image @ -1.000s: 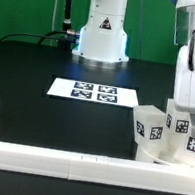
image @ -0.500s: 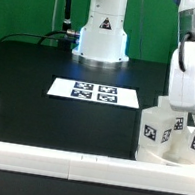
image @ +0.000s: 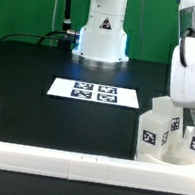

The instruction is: Assemble stool

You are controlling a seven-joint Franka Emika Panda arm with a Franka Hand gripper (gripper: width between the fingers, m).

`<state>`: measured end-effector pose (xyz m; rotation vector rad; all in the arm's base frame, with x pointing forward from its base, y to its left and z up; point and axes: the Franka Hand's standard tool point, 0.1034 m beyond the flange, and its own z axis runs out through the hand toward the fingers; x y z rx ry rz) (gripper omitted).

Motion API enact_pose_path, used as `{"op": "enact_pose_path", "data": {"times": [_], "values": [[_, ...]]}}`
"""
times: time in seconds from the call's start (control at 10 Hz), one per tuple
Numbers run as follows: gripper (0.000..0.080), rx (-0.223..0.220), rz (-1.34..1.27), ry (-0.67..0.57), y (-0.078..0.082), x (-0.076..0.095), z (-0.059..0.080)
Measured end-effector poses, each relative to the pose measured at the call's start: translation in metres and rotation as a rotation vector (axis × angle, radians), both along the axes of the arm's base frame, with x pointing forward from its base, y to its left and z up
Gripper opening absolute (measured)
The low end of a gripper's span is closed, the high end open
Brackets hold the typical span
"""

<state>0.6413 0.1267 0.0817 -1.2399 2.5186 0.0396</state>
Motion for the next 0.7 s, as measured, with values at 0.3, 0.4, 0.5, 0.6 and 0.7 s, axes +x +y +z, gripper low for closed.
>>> {"op": "enact_pose_path", "data": {"times": [0.3, 0.4, 0.5, 0.6, 0.7], "values": [[0.0643, 0.007, 0.036, -0.06, 0.002, 0.001, 0.04], [0.0649, 0.018, 0.039, -0.082, 0.006, 0.005, 0.056], [0.0649, 0.014, 0.043, -0.08, 0.004, 0.003, 0.053], [0.0649, 0.012, 0.044, -0.075, 0.004, 0.002, 0.05], [0.0649, 0.013, 0.044, -0.076, 0.005, 0.003, 0.051]]}}
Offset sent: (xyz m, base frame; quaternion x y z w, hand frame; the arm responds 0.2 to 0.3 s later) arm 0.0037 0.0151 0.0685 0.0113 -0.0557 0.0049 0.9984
